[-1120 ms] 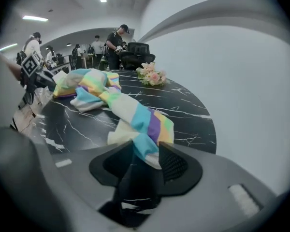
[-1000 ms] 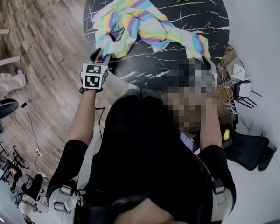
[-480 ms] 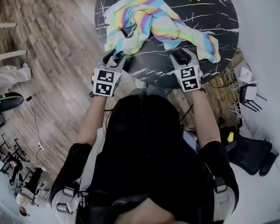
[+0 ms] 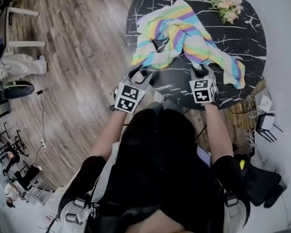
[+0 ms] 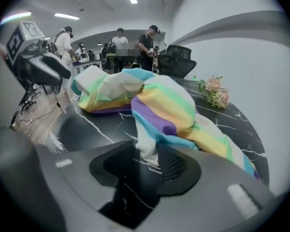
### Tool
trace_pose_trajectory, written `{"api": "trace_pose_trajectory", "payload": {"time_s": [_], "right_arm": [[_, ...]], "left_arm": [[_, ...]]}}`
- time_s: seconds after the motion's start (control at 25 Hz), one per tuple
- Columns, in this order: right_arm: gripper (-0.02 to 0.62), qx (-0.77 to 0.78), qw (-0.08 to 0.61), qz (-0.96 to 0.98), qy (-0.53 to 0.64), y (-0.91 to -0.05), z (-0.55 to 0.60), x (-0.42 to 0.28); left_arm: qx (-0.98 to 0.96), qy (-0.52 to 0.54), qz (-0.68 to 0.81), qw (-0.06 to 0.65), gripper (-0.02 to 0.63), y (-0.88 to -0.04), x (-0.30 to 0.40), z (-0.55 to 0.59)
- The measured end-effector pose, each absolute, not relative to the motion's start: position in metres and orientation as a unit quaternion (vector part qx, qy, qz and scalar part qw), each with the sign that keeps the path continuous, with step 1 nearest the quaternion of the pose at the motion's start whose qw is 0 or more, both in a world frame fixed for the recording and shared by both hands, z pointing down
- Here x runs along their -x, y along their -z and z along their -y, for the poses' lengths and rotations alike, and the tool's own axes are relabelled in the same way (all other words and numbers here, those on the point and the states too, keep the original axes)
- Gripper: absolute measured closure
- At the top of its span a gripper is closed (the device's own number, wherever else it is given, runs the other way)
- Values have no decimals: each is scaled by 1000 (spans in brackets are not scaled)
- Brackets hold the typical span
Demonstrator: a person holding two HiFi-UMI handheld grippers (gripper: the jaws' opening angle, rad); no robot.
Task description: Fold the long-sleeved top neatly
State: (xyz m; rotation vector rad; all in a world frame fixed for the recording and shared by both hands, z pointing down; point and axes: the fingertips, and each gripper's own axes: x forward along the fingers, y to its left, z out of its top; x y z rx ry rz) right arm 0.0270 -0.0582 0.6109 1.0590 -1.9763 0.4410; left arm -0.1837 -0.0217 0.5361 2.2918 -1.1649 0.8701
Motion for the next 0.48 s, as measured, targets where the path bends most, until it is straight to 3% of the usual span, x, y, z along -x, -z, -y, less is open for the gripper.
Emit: {"api": "trace_pose_trajectory", "payload": {"time_s": [0.12, 0.2, 0.48], "right_arm": [[465, -418, 413, 788, -182, -610, 62, -22], [536, -423, 415, 784, -185, -610, 60, -22], [546, -446, 404, 776, -187, -594, 50, -32]], "left_arm": [[-825, -309, 423, 213, 408, -533, 189, 24], [-827, -306, 420, 213, 408, -531, 187, 21], [-842, -298, 399, 209, 409, -525, 179, 10]]}}
